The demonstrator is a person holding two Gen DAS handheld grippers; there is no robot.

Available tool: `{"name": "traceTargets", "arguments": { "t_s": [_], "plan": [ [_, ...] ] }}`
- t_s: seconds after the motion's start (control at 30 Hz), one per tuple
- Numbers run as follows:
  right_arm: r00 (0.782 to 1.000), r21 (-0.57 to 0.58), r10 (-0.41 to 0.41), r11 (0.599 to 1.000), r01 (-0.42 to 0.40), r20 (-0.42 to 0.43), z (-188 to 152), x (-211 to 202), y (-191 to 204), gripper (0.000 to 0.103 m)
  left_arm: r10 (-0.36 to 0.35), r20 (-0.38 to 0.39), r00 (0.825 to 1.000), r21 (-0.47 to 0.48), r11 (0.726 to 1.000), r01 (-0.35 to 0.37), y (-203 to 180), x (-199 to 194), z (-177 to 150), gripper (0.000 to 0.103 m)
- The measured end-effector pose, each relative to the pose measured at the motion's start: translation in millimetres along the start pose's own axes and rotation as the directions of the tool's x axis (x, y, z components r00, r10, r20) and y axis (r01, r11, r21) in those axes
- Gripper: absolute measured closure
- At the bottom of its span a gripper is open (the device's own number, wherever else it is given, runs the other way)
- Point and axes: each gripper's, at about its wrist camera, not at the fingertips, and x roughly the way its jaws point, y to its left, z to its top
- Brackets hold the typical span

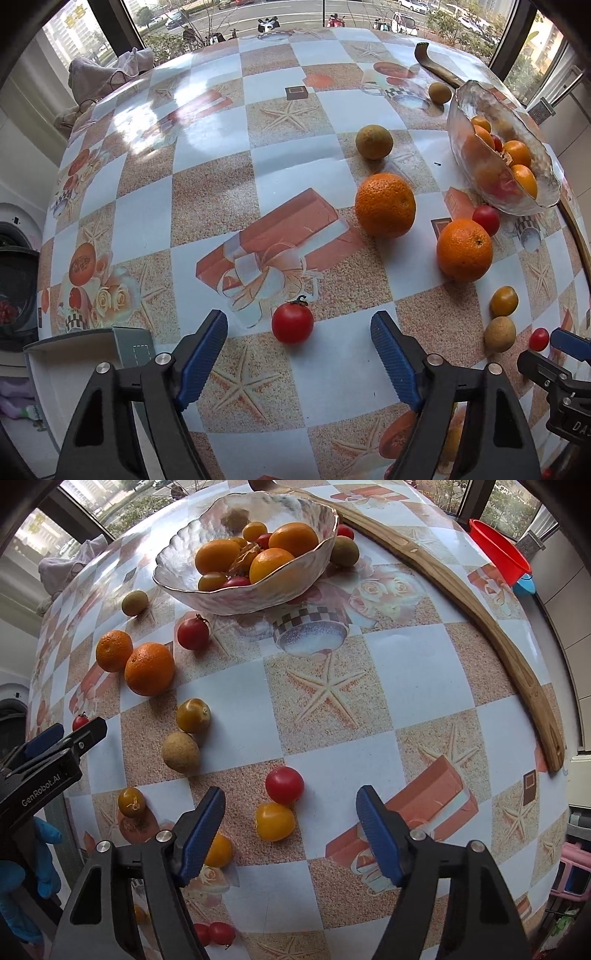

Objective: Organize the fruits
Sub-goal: 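Close the left gripper on a red cherry tomato while the right gripper grasps another, then carry both red tomatoes over the white tray and open both grippers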

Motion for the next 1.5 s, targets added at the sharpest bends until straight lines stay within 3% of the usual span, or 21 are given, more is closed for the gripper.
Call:
{"name": "traceTargets", "arguments": {
  "t_s": [0.07,0.13,0.17,0.2,0.23,0.27,0.4,0.77,1.07,1.5],
  "plan": [
    [1.0,-0.021,-0.011,1.0,0.011,0.004,1.7,0.9,7.5,0.034,-0.015,0.013,1.0,-0.012,1.0,0.015,-0.2,-1.5,0.1,0.031],
    [0.999,-0.03,-0.031,0.999,0.032,0.006,2.7,1.6,11.3,0.044,-0.041,0.018,0.999,-0.014,0.999,0.042,-1.7,-3.8,0.1,0.048],
    [0.999,-0.032,-0.038,0.999,0.038,0.01,3.5,1.4,13.4,0.055,-0.043,0.026,0.999,-0.008,0.999,0.043,-3.3,-5.4,0.0,0.053],
    [0.999,-0.032,-0.042,0.999,0.043,0.014,1.9,0.9,14.4,0.068,-0.047,0.032,0.998,0.001,0.999,0.047,-5.6,-7.4,-0.2,0.067],
    [0.999,-0.033,-0.034,0.999,0.034,0.015,1.8,0.3,14.5,0.074,-0.042,0.037,0.998,0.006,0.999,0.042,-7.2,-8.4,-0.2,0.081],
    [1.0,-0.028,-0.004,1.0,0.004,0.014,1.7,0.0,13.7,0.082,-0.047,0.037,0.998,0.005,0.999,0.047,-7.1,-9.1,0.0,0.082],
    [0.999,-0.012,0.026,1.0,-0.026,0.032,0.1,-6.3,10.6,0.082,-0.135,0.074,0.988,-0.044,0.989,0.138,3.8,-24.5,-6.0,0.082],
    [0.989,-0.008,0.13,0.992,-0.13,0.07,-16.1,-38.0,8.3,0.082,-0.167,0.145,0.975,-0.079,0.98,0.18,29.8,-79.4,-34.2,0.082],
    [0.98,-0.103,0.188,0.978,-0.181,0.066,-19.4,-55.8,58.1,0.082,-0.091,0.156,0.983,-0.168,0.979,0.117,78.0,-99.7,-68.0,0.082],
    [0.956,-0.327,0.293,0.901,-0.285,-0.025,-29.2,-48.6,198.6,0.082,0.053,0.092,0.994,-0.338,0.941,-0.019,178.4,-88.5,-125.8,0.082]
  ]
}}
